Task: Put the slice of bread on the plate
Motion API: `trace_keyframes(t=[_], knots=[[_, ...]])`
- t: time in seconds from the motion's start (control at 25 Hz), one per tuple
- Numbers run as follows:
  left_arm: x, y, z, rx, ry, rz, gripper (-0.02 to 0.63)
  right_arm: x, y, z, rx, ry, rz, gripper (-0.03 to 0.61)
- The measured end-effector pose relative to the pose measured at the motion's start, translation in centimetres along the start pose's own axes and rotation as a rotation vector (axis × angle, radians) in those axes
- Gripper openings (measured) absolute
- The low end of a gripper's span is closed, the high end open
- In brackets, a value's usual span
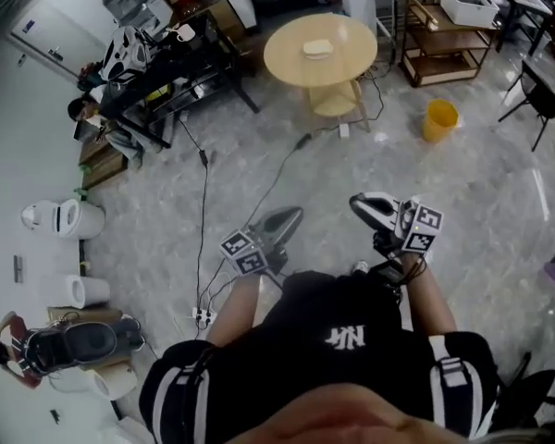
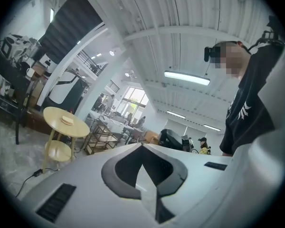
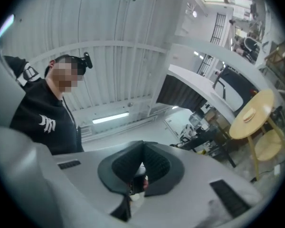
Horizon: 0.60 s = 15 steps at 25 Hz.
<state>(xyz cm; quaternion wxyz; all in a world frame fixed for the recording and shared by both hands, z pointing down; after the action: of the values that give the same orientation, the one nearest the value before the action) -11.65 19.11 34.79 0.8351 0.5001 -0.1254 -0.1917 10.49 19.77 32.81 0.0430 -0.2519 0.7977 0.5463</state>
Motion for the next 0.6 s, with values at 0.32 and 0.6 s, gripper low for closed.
trace_keyframes(t=[0.32,0.6], knots=[[-7.0,4.4,-4.3,-0.050,0.051,-0.043,0.012,-3.7,2.2,7.8,-0.055,0.200,0.059,0.003],[-14.5,6.9,-2.6,-0.072,0.035,-0.045,0.012,-0.3,5.0,10.2,-0.134,0.235,0.054,0.003]])
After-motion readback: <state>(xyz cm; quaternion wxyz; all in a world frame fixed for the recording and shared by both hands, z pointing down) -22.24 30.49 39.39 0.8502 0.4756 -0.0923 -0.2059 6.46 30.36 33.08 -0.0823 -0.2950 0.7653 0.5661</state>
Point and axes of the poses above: the fingertips, and each gripper's own axes: x forward along the fingers, z to its left, y out of its underside, the point moved 6 cm from there along -x, backward along the fingers, and after that the axes turned 3 degrees about -x, right-handed, at the moved point
